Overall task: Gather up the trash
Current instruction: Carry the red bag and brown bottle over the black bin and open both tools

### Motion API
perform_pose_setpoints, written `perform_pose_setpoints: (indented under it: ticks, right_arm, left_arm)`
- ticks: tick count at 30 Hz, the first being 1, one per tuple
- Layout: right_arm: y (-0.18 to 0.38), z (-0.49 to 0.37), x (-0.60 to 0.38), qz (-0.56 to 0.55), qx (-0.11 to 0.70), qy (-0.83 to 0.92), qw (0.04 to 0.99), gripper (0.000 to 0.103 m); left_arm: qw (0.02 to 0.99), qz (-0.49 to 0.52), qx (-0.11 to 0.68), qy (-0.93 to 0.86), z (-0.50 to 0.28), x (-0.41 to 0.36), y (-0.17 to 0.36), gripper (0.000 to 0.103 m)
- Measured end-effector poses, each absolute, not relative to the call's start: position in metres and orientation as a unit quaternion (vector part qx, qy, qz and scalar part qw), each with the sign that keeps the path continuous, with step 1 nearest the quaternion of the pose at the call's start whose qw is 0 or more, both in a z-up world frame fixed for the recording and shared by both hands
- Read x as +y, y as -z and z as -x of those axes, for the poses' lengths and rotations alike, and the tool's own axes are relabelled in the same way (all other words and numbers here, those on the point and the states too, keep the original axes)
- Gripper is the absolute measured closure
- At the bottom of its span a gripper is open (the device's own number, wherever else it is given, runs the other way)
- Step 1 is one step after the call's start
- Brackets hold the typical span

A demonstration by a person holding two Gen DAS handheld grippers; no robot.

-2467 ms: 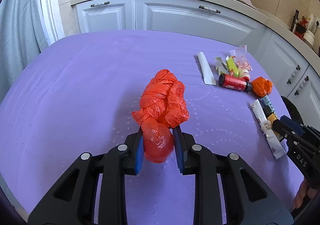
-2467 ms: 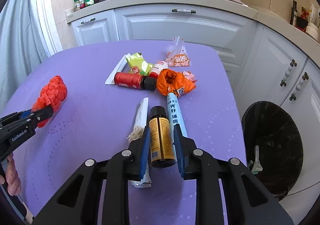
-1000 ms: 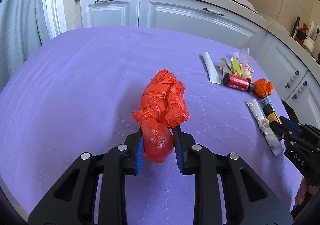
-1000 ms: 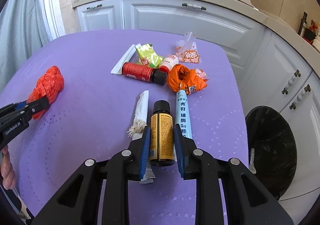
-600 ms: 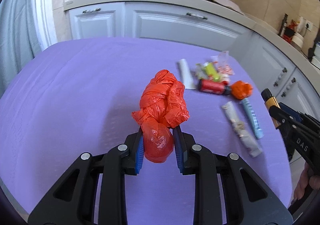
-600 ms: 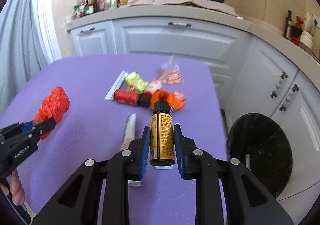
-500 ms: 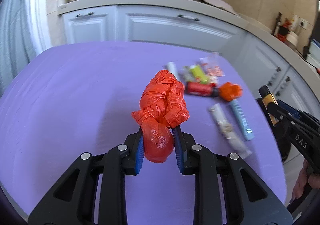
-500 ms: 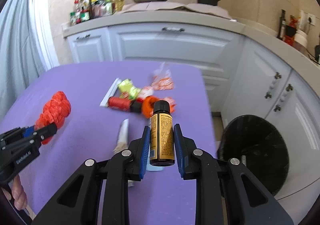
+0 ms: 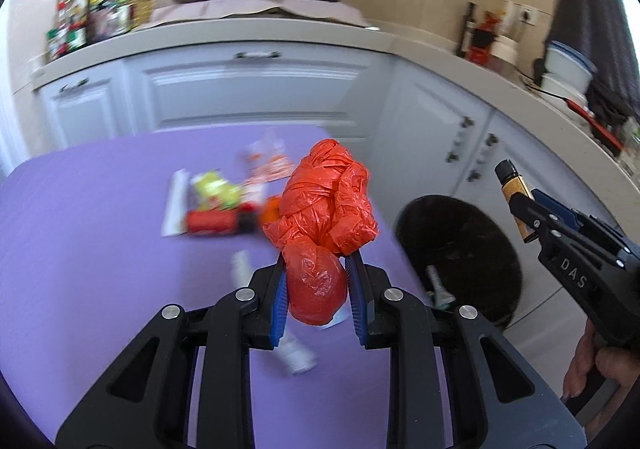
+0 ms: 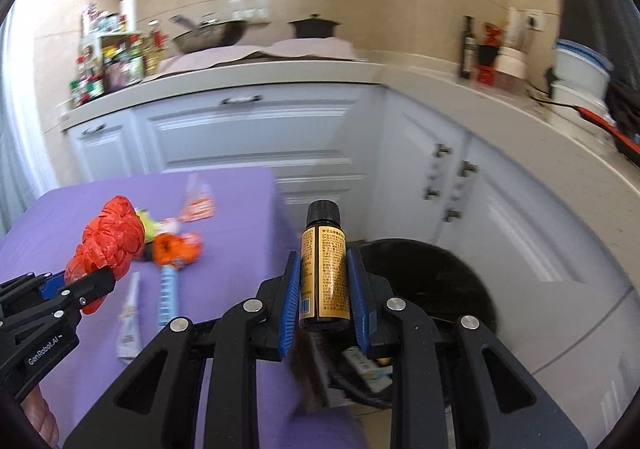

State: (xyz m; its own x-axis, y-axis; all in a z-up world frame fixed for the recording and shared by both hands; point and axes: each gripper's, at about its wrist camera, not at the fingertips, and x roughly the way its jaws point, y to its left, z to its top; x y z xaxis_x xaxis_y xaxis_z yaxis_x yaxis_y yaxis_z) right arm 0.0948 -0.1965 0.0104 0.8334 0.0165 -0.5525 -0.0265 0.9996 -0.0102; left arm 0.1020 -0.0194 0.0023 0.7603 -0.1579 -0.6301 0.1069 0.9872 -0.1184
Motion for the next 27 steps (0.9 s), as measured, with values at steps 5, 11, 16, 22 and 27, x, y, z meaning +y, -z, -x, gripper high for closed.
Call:
perform_pose_setpoints:
  ticks: [5,11,16,22,27]
  right_arm:
    - [-0.007,-0.095,-0.235,-0.006,0.282,0.026,0.959,0.078]
    - [-0.003,-0.097,-0.27,-0.014,0.274,0.055,0.96,0.078]
    - [0.004,-0.105,-0.291,-0.023,0.274,0.067,0.959,0.078]
    - [0.019,-0.115,-0.308,-0.032,0.281,0.069,0.957,0.078]
    - [0.03,-0.123,-0.318,-0.04,0.289,0.07,0.954,0.078]
  left_arm:
    - [0.939,0.022,0.33,0.095,-0.116,-0.063,-0.004,0.078]
    - [0.939,0.006,0.326,0.11,-0.131,-0.106,0.0,0.078]
    - [0.937,-0.004,0.331,0.115,-0.148,-0.138,0.009,0.078]
    - [0.932,-0.013,0.343,0.115,-0.168,-0.171,0.024,0.078]
    - [0.928,-0.024,0.354,0.113,-0.179,-0.191,0.039,0.078]
